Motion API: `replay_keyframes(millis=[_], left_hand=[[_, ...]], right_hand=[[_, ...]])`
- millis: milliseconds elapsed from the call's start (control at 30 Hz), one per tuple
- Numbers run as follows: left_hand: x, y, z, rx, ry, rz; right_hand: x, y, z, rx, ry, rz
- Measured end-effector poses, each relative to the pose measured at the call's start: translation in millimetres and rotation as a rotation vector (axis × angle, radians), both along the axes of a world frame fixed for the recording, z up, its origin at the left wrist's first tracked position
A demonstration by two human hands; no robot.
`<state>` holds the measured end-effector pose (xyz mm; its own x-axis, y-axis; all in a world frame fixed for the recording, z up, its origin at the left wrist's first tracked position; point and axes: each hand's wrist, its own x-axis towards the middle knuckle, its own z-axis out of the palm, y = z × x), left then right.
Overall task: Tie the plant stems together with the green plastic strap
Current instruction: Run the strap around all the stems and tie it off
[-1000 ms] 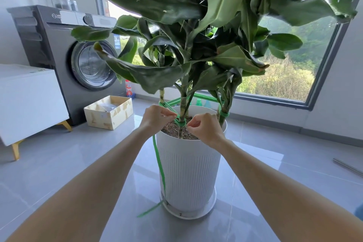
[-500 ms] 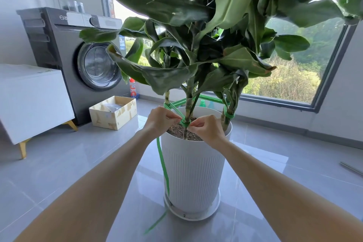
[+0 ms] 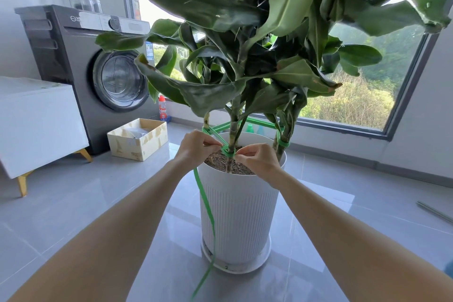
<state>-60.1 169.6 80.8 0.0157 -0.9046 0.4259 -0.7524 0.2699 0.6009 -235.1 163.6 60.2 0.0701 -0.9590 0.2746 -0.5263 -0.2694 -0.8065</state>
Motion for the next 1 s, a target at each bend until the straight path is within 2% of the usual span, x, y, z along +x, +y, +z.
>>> replay_keyframes(millis=[133, 433, 667, 800, 1000], left_hand=[[0.7, 0.8, 0.2, 0.011, -0.018, -0.012], [1.1, 0.6, -0.6, 0.02, -0.02, -0.027], [0.8, 4.8, 1.0, 0.043, -0.05, -0.048], [2.9, 6.4, 1.9, 0.038, -0.06, -0.053], [7.8, 9.3, 2.9, 0.039, -0.066, -0.045]], right_hand=[[6.4, -1.3, -1.3, -0.09, 0.116, -0.033], [14.1, -0.1, -1.8, -0.175, 0.183, -0.061], [26.7, -0.9, -9.1, -0.149, 0.177, 0.029], [34.0, -3.4, -12.2, -0.131, 0.162, 0.012], [29.0, 0.9, -17.4, -0.118, 0.293, 0.023]])
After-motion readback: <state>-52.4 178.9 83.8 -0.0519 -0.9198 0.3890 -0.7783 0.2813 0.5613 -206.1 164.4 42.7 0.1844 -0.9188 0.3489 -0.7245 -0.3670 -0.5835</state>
